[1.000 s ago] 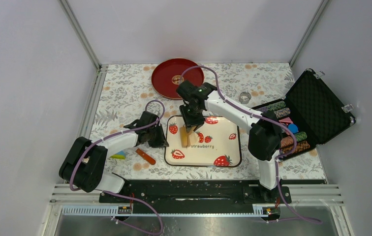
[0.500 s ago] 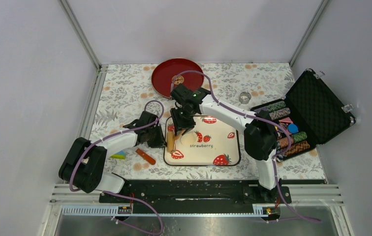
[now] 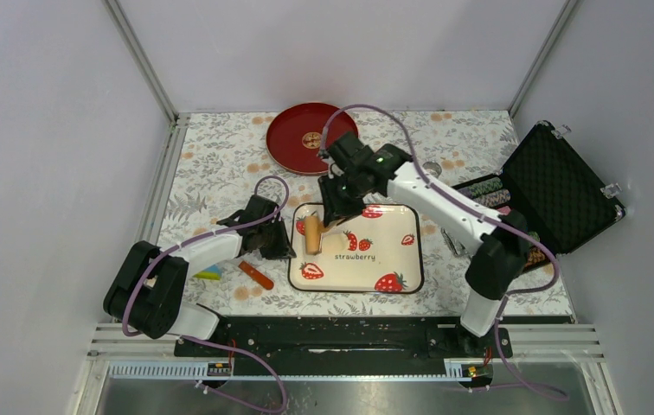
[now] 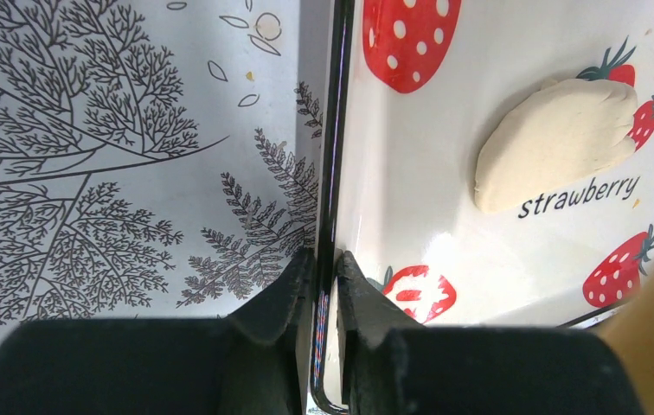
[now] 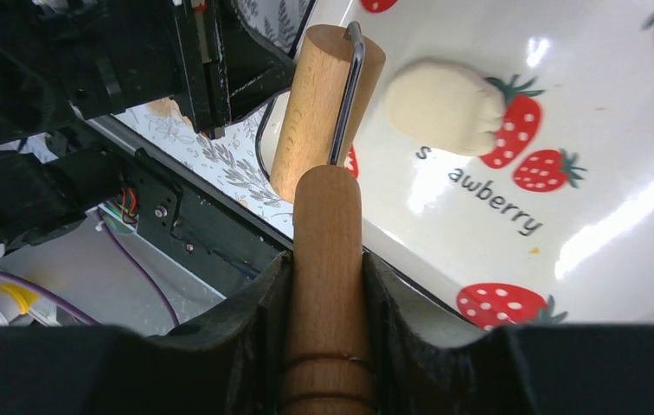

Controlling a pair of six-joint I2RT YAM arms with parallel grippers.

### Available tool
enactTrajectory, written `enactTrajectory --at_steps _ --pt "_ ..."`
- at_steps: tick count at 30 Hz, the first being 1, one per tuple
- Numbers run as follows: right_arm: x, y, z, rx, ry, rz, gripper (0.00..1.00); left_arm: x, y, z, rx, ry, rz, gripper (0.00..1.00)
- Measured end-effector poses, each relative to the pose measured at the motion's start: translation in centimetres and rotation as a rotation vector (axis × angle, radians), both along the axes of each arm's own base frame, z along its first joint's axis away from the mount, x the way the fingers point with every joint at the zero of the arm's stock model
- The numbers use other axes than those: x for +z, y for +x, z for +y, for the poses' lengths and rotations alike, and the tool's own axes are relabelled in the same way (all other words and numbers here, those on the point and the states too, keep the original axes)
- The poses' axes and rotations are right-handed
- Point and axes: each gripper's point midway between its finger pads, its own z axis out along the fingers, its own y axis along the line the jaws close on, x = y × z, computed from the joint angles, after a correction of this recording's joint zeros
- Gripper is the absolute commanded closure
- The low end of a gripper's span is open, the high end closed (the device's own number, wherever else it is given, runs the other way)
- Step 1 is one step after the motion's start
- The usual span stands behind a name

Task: Roll out the dumpling wrappers from the dough

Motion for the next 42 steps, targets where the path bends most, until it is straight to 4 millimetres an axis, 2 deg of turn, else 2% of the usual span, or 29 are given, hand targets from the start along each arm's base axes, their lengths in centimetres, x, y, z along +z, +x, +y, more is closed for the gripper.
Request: enactTrajectory --at_steps 4,6,10,17,24,30,42 --pt "2.0 1.3 -2.2 -0.042 0.015 -0.039 1.00 0.0 0.0 0.0 0.000 0.000 0.000 1.00" --pt "2.1 1.7 -3.2 -0.055 -0.011 -0.051 1.00 0.0 0.0 0.0 0.000 0.000 0.000 1.00" --pt "1.4 1.4 -4.2 -0.046 -0.066 -0.034 1.00 0.0 0.0 0.0 0.000 0.000 0.000 1.00" --pt "0.0 1.6 -3.8 -0.036 -0.111 0.002 1.00 0.0 0.0 0.0 0.000 0.000 0.000 1.00" --pt "-2.3 1.8 -3.0 -0.019 -0.179 0.030 1.00 0.0 0.0 0.0 0.000 0.000 0.000 1.00" --pt "-4.2 2.4 -3.9 -0.027 -0.269 0.022 1.00 0.0 0.0 0.0 0.000 0.000 0.000 1.00" --pt "-5.2 2.8 -4.5 -0.016 -0.316 -0.006 1.00 0.0 0.0 0.0 0.000 0.000 0.000 1.00"
